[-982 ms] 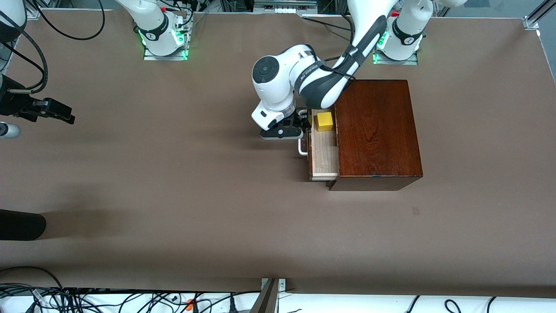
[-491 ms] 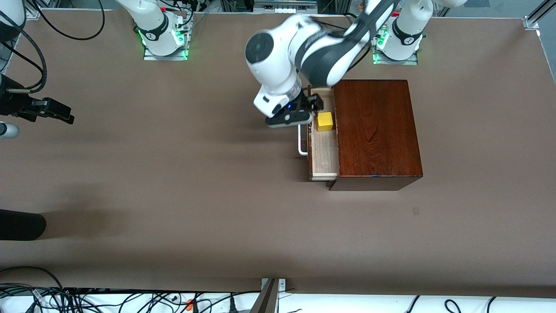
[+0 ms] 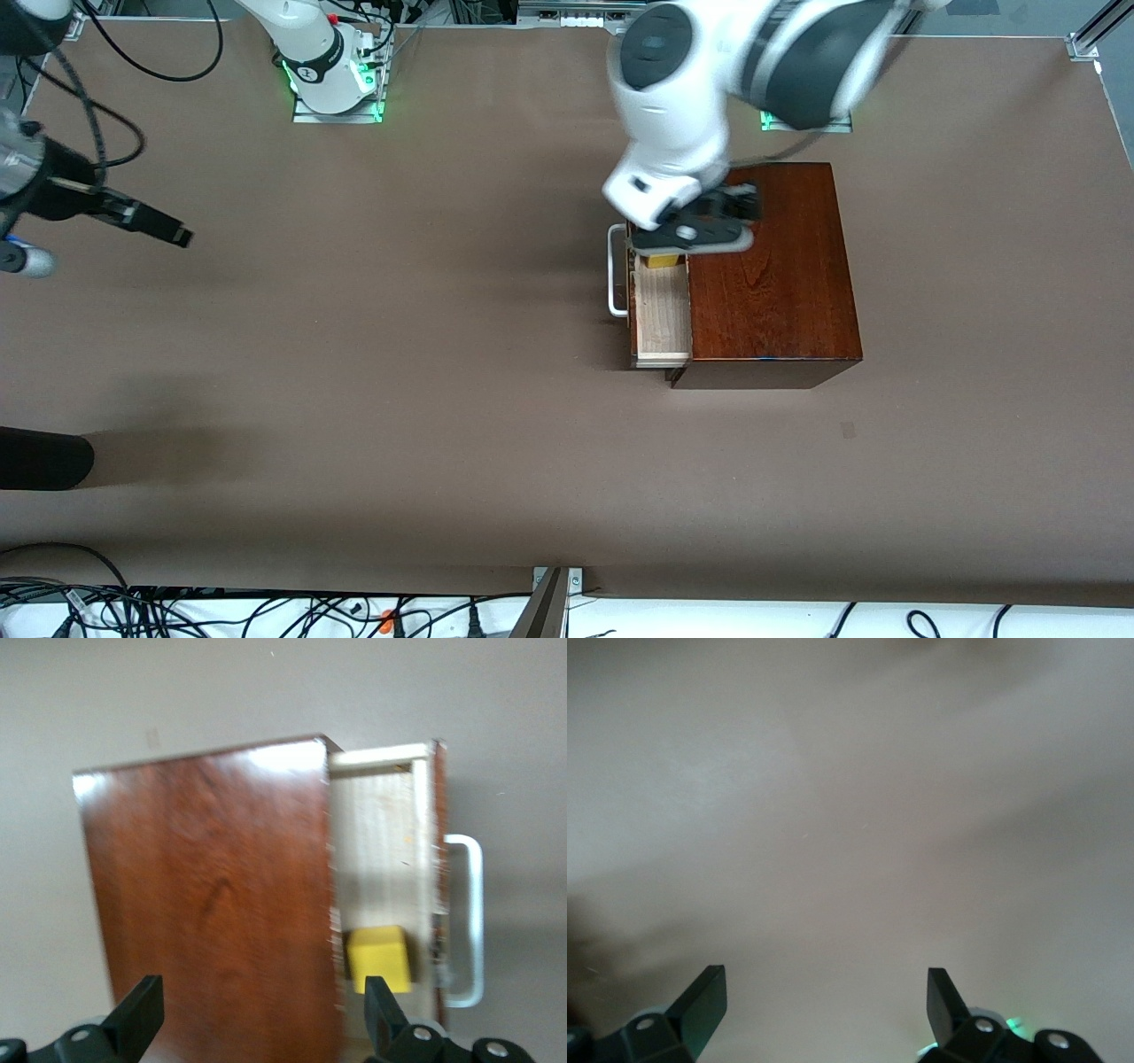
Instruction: Open drawer, take yellow block, close drawer
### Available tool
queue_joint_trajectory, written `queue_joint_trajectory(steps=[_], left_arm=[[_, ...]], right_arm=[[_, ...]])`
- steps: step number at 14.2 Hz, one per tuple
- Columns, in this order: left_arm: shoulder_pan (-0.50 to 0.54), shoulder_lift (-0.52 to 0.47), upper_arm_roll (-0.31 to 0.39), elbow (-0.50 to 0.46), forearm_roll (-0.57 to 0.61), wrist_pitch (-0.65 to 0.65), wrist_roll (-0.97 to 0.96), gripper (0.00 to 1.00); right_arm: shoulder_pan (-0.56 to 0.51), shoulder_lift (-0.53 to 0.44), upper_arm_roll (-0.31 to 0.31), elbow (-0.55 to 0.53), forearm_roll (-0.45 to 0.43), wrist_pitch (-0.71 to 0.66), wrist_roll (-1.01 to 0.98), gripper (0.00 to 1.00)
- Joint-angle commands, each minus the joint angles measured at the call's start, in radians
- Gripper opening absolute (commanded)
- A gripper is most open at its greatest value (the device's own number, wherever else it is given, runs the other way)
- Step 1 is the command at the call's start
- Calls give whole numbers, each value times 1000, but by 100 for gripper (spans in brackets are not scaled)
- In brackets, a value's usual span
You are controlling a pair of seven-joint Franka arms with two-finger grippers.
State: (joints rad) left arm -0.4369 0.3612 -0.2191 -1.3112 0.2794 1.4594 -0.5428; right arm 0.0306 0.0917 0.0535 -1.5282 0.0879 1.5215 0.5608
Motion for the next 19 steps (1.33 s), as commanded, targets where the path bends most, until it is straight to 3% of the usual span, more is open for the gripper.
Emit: queue_joint_trajectory(steps=[1, 4, 8, 12, 17, 19], left_arm=[[91, -89, -6, -28, -40, -13, 211, 100], [219, -145, -6, -29, -158, -24, 363, 100], [338, -182, -6, -33, -227, -24, 463, 100], [473, -188, -6, -95, -316, -11, 549, 100], [488, -263, -6, -247, -327, 99, 555, 100], [491, -271, -6, -258, -325, 110, 561, 100]], right_arm=[[2, -10, 132, 35, 19, -20, 380, 100], [55, 8, 245, 45, 13, 18, 742, 100], [213, 48, 247, 45, 0, 111, 1011, 100], [380, 175, 246, 45, -34, 233, 1317, 100], [552, 301, 246, 62, -79, 459, 1747, 100], [615, 377, 243, 143, -82, 471, 1867, 100]])
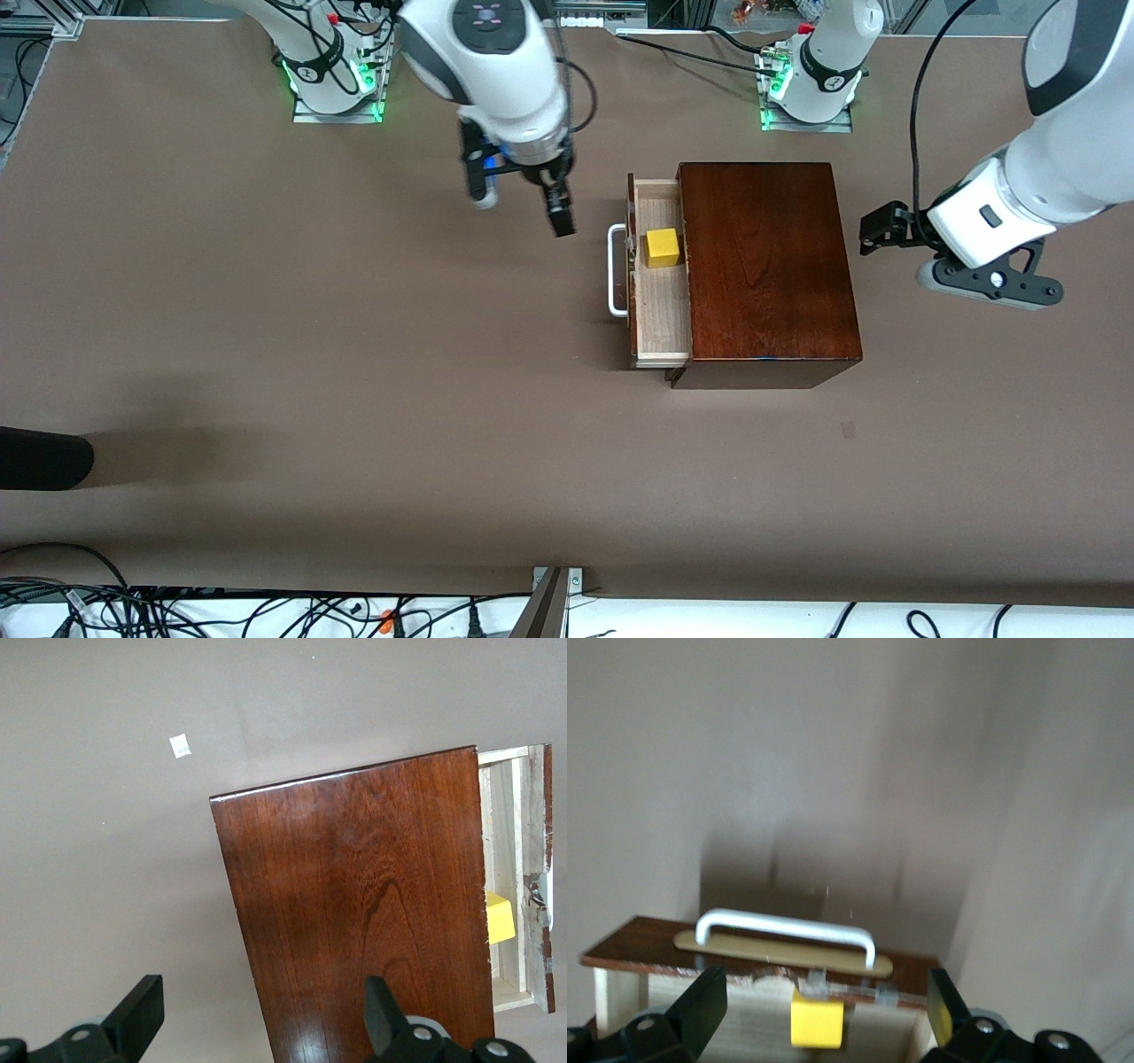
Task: Open drawer, take yellow block, close drawer
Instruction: 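Reach the right gripper into the drawer and grasp the yellow cube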
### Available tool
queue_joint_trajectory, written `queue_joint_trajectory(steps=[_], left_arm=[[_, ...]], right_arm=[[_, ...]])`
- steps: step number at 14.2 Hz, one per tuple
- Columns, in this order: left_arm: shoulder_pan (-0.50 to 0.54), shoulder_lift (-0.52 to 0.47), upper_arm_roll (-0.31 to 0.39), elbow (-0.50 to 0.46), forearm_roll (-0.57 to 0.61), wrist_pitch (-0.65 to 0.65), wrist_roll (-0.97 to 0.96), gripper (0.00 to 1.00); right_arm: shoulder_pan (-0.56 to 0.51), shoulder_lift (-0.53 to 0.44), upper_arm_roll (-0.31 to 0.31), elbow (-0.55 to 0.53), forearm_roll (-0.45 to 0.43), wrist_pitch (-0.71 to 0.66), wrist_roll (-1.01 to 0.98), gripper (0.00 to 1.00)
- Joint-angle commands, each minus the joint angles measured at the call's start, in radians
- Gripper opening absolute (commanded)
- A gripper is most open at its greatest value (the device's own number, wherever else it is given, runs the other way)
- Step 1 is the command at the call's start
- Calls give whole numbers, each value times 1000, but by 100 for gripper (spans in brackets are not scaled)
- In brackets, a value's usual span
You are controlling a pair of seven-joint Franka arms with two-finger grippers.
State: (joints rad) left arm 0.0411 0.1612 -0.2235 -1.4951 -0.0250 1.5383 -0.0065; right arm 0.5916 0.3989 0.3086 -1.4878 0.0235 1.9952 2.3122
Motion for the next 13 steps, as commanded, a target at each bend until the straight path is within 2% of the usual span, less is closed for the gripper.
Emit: queue_joint_trajectory(steps=[1, 4, 6, 10, 11, 13], left_arm=[[13, -72, -2, -74, -21, 31, 25, 100], [14, -74, -2, -74, -21, 26, 34, 100], [16, -75, 0, -74, -19, 25, 52, 100], [19, -75, 7, -74, -19, 19, 75, 100], [38, -80, 15, -82, -21, 28, 136, 100], [23, -138, 68, -152, -21, 36, 186, 100]], right_arm=[[80, 107, -14, 151, -19, -4, 172, 100], [138, 210, -17, 288, -26, 8, 289, 100], [166, 270, -19, 349, -69, 45, 350, 100], [197, 327, -31, 353, -148, 106, 377, 100], [208, 345, -32, 353, -184, 114, 375, 100], [212, 373, -32, 351, -224, 128, 372, 100]])
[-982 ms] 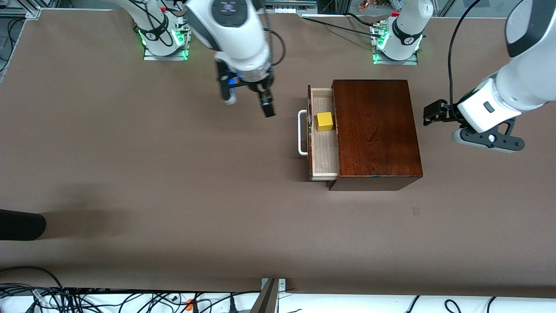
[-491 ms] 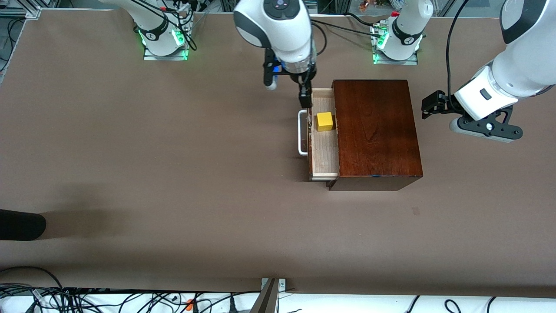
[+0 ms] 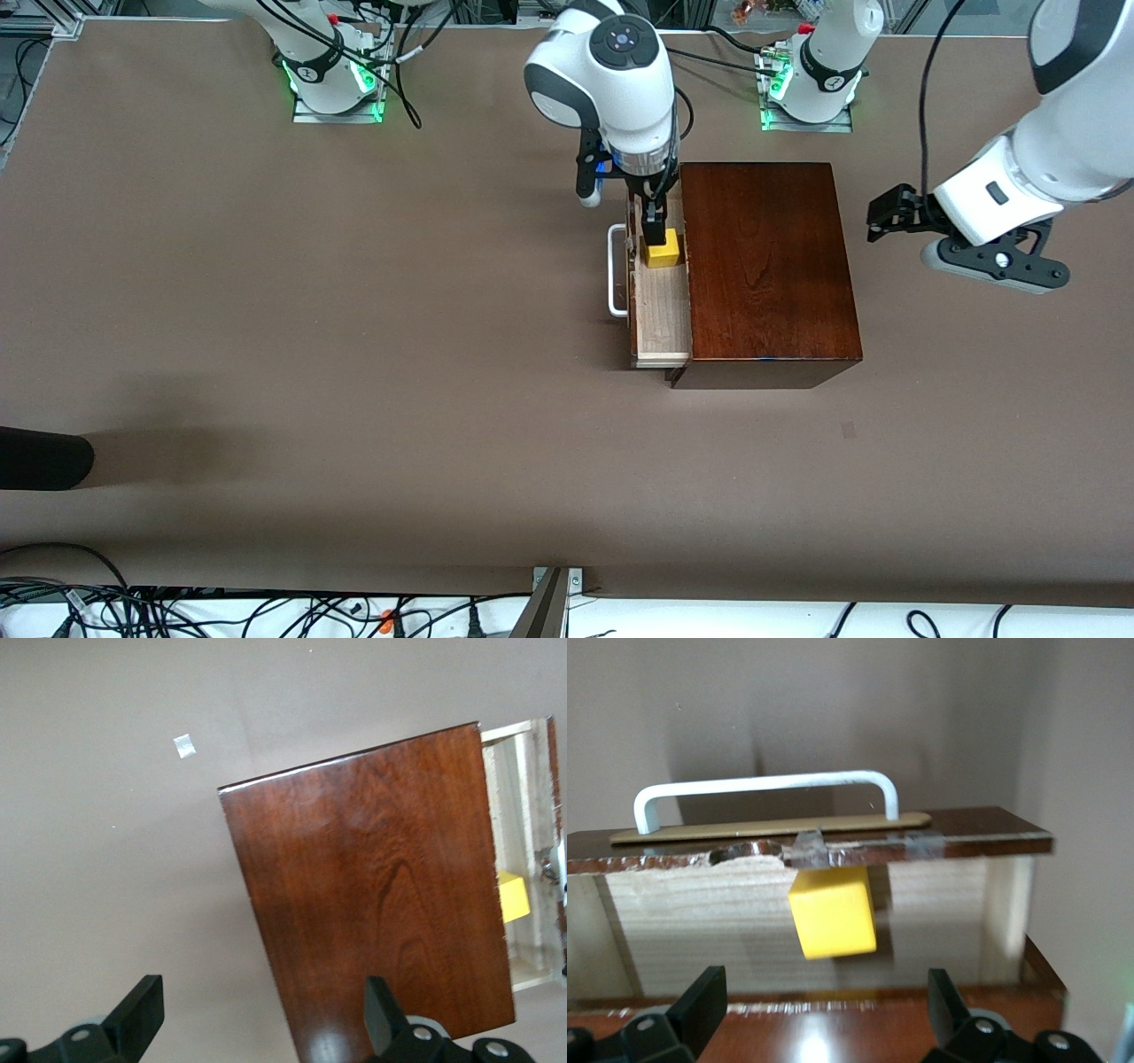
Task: Open drawer, take yellow block, close drawer
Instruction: 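Reach the right gripper into the drawer and grasp the yellow cube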
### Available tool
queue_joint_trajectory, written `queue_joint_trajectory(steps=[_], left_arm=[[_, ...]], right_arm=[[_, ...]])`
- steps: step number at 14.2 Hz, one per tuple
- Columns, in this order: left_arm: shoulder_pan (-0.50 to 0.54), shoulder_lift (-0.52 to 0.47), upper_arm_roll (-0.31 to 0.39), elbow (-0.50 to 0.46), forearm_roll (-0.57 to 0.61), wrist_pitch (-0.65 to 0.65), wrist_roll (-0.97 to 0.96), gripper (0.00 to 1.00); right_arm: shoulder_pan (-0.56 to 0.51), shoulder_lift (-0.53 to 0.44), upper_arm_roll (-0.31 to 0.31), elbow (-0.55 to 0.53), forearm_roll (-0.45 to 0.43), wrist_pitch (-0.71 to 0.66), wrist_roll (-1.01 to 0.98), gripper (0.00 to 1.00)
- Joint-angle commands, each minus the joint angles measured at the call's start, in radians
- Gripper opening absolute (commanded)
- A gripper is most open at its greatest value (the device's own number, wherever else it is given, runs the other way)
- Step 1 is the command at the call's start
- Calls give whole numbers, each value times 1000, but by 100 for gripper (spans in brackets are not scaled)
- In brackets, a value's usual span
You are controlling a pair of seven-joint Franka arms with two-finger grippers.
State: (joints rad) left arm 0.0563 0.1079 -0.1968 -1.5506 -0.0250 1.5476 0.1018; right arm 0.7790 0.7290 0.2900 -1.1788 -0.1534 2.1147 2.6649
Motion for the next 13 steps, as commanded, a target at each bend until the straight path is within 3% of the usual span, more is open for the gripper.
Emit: queue_joint_trajectory(steps=[1, 7, 10, 11, 13], left_arm=[[-13, -94, 81, -111, -21, 34, 90, 100], [-90, -106, 181, -131, 13, 85, 184, 100], [-99, -106, 191, -131, 14, 78, 187, 100], [-102, -106, 192, -131, 14, 77, 187, 100], [-105, -105, 191, -129, 14, 71, 185, 100]], right_arm=[[26, 52, -14, 42, -61, 13, 18, 100], [33, 107, -14, 39, -101, 74, 1, 100], [33, 128, -15, 39, -101, 102, 3, 98], [33, 131, -14, 39, -103, 103, 1, 78], [40, 132, -15, 38, -145, 113, 0, 15]])
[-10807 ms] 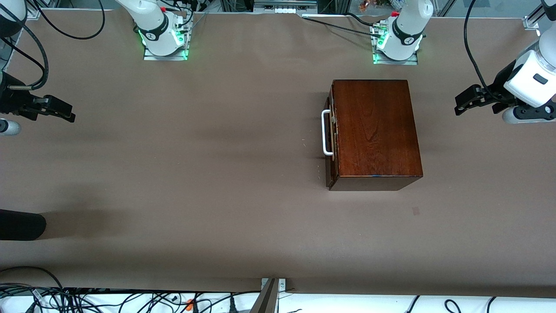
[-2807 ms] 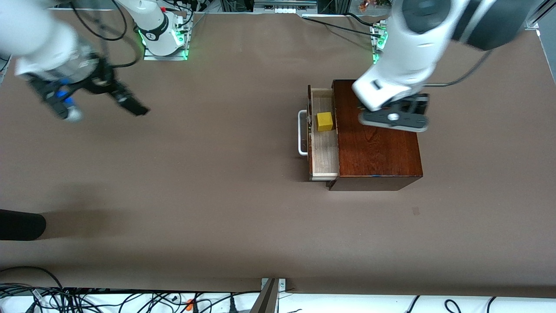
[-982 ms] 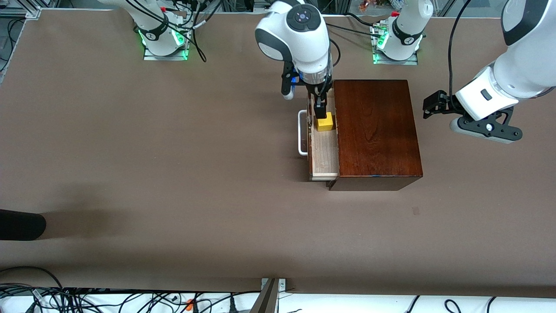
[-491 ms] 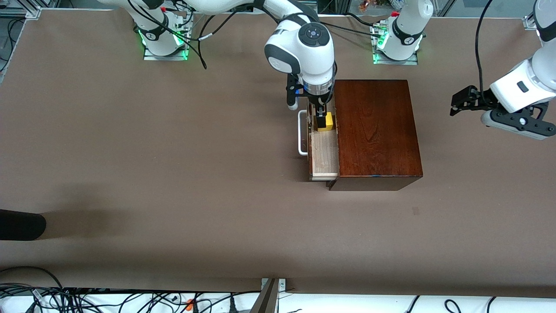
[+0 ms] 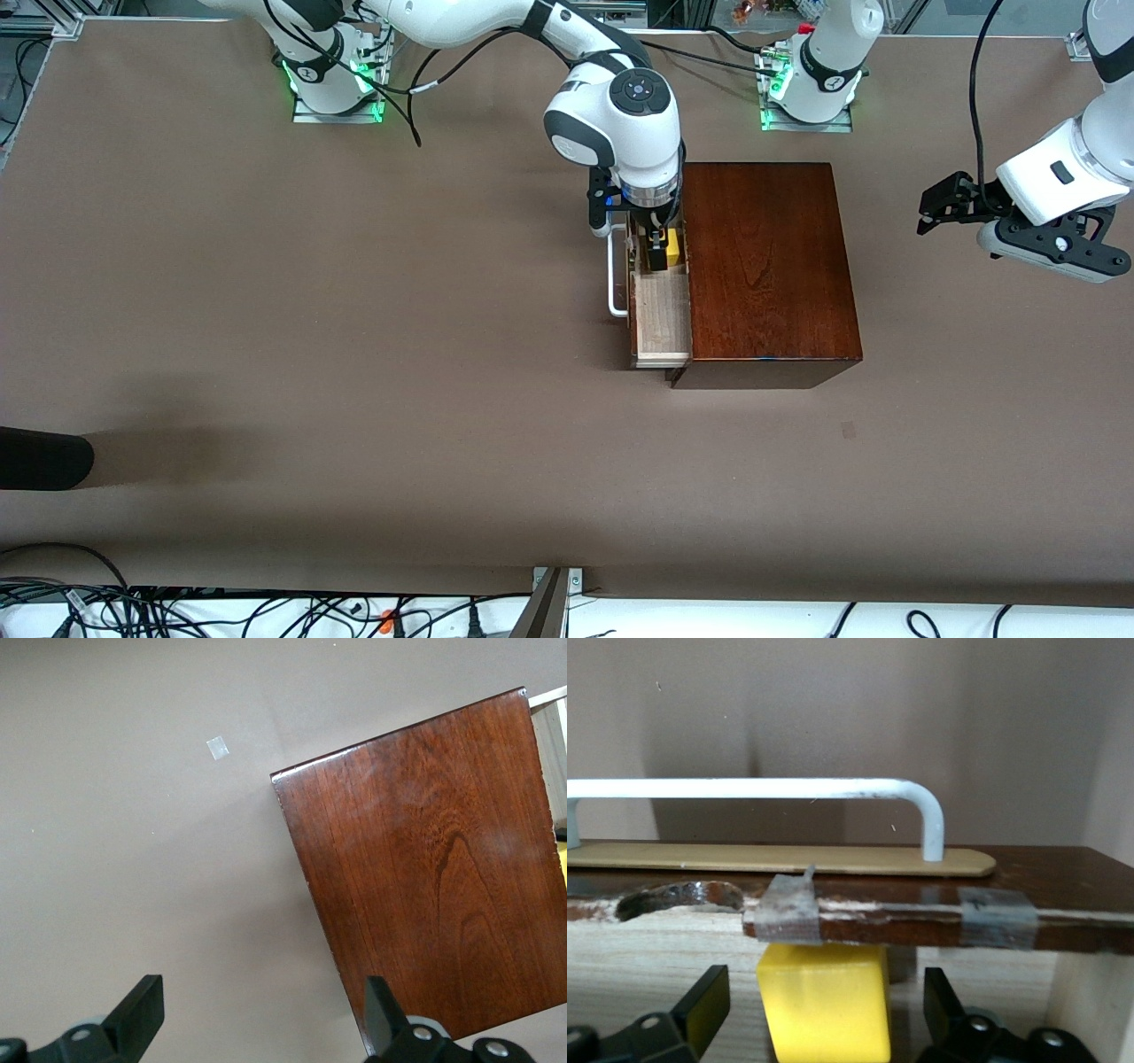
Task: Open drawer, take yellow block, close drawer
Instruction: 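Reach the right gripper into the drawer and grasp the yellow cube, then carry the cube out with the right gripper while the left gripper reaches the handle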
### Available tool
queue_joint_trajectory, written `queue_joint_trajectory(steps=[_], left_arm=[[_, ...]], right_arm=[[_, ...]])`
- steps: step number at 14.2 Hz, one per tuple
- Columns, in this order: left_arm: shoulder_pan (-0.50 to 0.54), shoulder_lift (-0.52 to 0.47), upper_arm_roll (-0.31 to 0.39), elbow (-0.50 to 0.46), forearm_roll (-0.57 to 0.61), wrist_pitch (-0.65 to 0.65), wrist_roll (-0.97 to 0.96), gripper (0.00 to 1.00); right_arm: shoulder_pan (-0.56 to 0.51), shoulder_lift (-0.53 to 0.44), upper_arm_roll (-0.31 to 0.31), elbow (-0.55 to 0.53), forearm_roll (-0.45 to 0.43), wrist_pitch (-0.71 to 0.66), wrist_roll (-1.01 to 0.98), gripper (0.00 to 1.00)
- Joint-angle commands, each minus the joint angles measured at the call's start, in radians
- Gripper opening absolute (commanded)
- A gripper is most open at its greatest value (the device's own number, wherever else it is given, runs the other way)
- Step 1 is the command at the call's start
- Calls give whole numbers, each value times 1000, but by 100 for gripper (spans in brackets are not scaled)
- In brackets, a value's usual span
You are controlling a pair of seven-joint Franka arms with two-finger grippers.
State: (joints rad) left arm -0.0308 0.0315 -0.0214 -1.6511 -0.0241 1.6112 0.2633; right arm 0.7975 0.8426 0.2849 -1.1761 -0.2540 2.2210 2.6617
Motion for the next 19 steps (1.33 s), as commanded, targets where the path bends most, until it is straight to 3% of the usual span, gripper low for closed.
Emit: queue_joint_trajectory(steps=[1, 6, 12, 15, 19], left_arm=[[-15, -27, 12, -26, 13, 3, 25, 100], [-14, -18, 9, -15, 12, -2, 24, 100], [-11, -16, 6, -13, 7, -7, 11, 100], [-9, -15, 6, -13, 7, -8, 10, 100], [-11, -13, 3, -9, 10, -10, 8, 100]], right_arm=[[26, 18, -10, 35, -50, 12, 3, 0], [14, -33, 8, 50, -31, -75, 1, 0], [-18, -138, 8, 79, 100, -242, -51, 0], [-82, -215, 7, 78, 203, -364, -194, 0], [-202, -341, -3, 30, 286, -605, -588, 0]])
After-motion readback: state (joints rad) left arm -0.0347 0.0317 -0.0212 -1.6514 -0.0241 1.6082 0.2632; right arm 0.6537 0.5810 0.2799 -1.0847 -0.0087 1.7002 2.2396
